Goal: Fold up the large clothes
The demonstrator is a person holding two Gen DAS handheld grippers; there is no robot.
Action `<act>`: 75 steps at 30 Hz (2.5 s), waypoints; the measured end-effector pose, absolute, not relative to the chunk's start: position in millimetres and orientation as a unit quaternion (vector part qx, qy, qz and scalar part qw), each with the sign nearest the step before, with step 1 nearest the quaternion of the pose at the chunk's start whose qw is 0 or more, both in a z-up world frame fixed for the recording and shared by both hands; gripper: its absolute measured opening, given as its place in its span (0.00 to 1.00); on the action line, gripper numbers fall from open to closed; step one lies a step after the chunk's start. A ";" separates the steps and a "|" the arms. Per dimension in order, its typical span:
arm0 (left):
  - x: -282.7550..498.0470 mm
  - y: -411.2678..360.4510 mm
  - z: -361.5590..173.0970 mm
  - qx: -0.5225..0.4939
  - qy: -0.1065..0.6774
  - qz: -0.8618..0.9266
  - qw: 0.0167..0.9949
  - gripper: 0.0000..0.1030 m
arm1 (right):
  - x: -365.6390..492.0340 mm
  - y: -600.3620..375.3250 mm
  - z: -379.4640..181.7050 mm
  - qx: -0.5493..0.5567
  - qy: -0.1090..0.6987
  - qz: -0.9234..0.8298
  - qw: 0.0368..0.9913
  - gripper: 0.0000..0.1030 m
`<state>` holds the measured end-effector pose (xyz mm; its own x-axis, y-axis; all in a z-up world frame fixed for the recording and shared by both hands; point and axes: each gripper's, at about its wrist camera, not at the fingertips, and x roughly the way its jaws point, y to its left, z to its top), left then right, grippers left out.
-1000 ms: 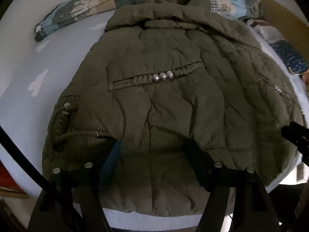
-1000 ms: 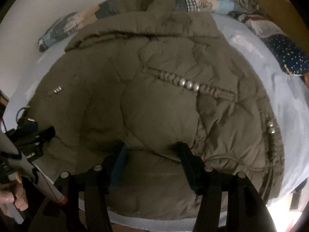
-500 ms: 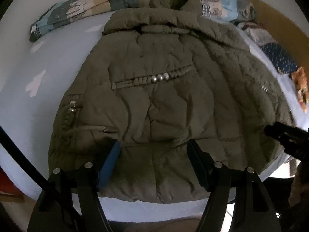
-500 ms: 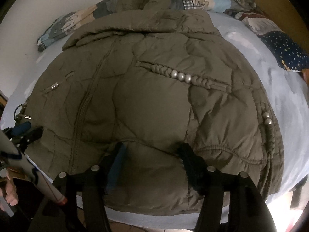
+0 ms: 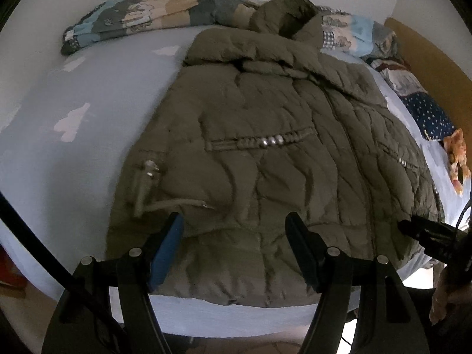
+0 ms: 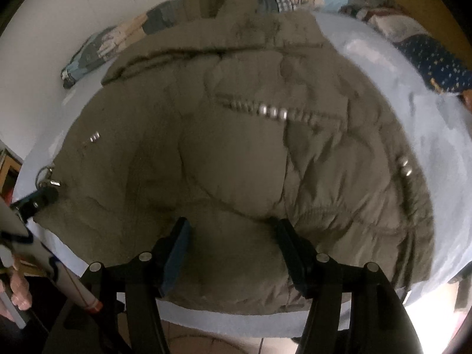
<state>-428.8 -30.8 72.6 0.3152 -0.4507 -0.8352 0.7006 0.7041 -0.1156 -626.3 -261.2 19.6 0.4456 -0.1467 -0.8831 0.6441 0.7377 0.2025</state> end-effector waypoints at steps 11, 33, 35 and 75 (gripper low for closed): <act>-392.0 -0.1 62.2 0.084 0.487 -0.314 0.810 0.69 | -667.2 -285.0 37.7 0.286 0.403 -0.283 0.822 0.64; -365.6 64.4 64.9 0.019 0.512 -0.274 0.814 0.69 | -777.7 -312.3 59.8 0.372 0.287 -0.366 0.804 0.67; -356.9 72.5 60.0 0.004 0.520 -0.264 0.812 0.69 | -788.8 -319.4 52.4 0.389 0.285 -0.377 0.791 0.67; -396.9 26.1 48.2 0.061 0.488 -0.344 0.800 0.22 | -750.3 -318.8 18.7 0.359 0.309 -0.377 0.796 0.13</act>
